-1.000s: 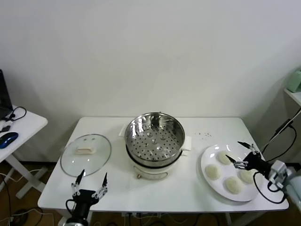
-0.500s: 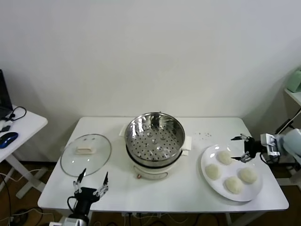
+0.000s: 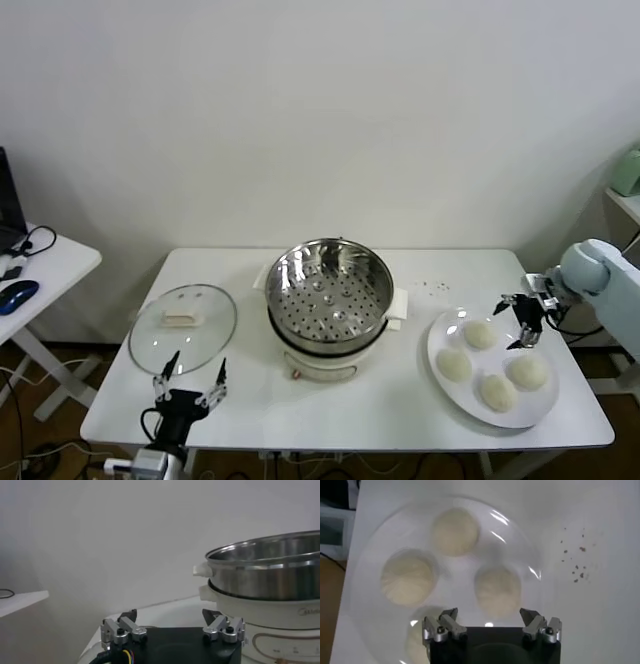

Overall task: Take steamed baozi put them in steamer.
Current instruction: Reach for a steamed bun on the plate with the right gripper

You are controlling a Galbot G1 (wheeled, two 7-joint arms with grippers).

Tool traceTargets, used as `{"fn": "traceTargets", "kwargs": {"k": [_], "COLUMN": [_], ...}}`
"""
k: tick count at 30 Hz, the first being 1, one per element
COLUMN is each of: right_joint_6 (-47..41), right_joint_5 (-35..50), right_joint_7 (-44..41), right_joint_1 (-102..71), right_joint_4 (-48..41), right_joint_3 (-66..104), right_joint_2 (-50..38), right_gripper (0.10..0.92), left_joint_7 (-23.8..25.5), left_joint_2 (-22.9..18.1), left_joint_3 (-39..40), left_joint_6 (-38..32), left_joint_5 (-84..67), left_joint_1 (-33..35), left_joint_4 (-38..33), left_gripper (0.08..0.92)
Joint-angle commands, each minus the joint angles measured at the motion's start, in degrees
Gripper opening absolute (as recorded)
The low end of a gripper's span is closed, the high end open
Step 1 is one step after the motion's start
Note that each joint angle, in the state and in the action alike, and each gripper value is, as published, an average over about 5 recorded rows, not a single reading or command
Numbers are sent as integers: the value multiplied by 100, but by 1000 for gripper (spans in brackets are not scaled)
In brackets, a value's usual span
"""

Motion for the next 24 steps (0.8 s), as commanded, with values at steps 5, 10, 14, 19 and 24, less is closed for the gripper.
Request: {"fn": "traceTargets", "kwargs": {"k": [5,10,14,19,24], "right_joint_6": [163,159,158,159,161], "right_joint_5": [-418,-476,-510,-540,-592], "right_joint_7": [-51,-62,-61,-54,-53], "right_joint_1": [298,241,192,134,76], "right_joint_4": [-857,-923,-970,-1005,-1027], "right_joint_3": [-221,-222,-200,-175,-134], "right_joint_2": [772,859,911,956,981], "right_gripper": [823,823,823,823,823], "left_joint_7": [-6,-2,4,-6,-14], "left_joint_2": [-5,0,-1,-8,-14], "left_joint_3": [-34,-57,-63,-70,-71], "left_joint_6": [32,39,46,41,39], "left_joint_5": [-4,-13,-14,-19,-19], "left_joint_1": [-81,-95,-98,-106,-110], "left_joint_4": [101,123,129,147,151], "left_gripper": [823,823,823,823,823]}}
